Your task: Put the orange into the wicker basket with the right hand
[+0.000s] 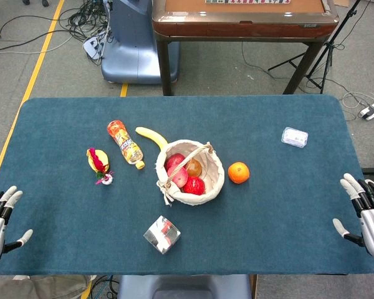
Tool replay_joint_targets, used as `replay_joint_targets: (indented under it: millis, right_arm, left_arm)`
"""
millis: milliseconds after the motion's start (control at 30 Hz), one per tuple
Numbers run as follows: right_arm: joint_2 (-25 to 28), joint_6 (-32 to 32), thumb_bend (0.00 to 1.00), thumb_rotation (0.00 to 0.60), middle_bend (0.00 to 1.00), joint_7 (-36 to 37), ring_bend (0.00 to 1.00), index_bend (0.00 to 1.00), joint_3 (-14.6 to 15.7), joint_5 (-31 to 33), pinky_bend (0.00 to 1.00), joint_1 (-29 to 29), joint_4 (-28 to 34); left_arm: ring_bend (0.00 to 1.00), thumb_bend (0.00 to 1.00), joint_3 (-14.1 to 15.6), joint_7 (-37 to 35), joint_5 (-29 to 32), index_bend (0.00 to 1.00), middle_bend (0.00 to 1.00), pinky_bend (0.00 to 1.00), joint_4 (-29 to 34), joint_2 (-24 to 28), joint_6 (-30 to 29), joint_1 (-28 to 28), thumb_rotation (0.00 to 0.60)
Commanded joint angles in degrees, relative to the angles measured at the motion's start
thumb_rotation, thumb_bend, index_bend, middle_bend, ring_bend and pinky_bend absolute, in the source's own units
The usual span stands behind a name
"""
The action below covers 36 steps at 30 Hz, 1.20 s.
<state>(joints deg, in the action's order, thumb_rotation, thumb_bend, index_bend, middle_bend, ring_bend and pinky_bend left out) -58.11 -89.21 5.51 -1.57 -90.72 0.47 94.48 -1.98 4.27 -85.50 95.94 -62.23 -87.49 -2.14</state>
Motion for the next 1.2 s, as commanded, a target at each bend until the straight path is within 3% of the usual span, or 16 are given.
replay_joint_targets:
  millis: [33,367,567,867,1200]
  right_arm:
    - [0.07,-0.14,0.27,0.6,0.05,-0.07,0.0,0.07,-0.02,-0.04,0.04,-0.05,0.1]
    - [0.3,0.22,0.27,0.6,0.06,-0.55,0.0,0.07,-0.1,-0.35,0.04,0.35,0.72]
    - [0.55,3.52,0.27,0.6,0.08,-2.86,0.0,0.07,-0.32,-0.93,0.05,2.67,2.25]
    - [1.45,17.7,0.24,0.6,0.1,-7.57,0.0,0.07,-3.23,4.34,0.07,11.62,7.16]
    - [-3.82,33.3,0.23,0.6,0.11,-11.98,0.0,0.07,-7.52,15.86,0.07,22.97,5.7]
  left_arm:
    - [0.0,0.22,-0.04,-0.09,0.01,0.12,0.02,0.0,-0.04,-0.01,0.02,-0.03,0.6]
    - [0.01,0.22,0.05,-0.38,-0.04,0.12,0.02,0.0,-0.33,-0.09,-0.03,0.06,0.6]
    - [0.0,0.22,0.0,-0.46,-0.24,0.12,0.02,0.0,-0.38,-0.2,0.04,-0.1,0.6]
    - [0.0,0.22,-0.02,-0.47,-0.29,0.12,0.02,0.0,-0.55,-0.53,0.35,-0.34,0.6]
    - [0.0,0.22,0.05,-0.66,-0.1,0.12,0.02,0.0,-0.69,-0.48,0.17,-0.11,0.6]
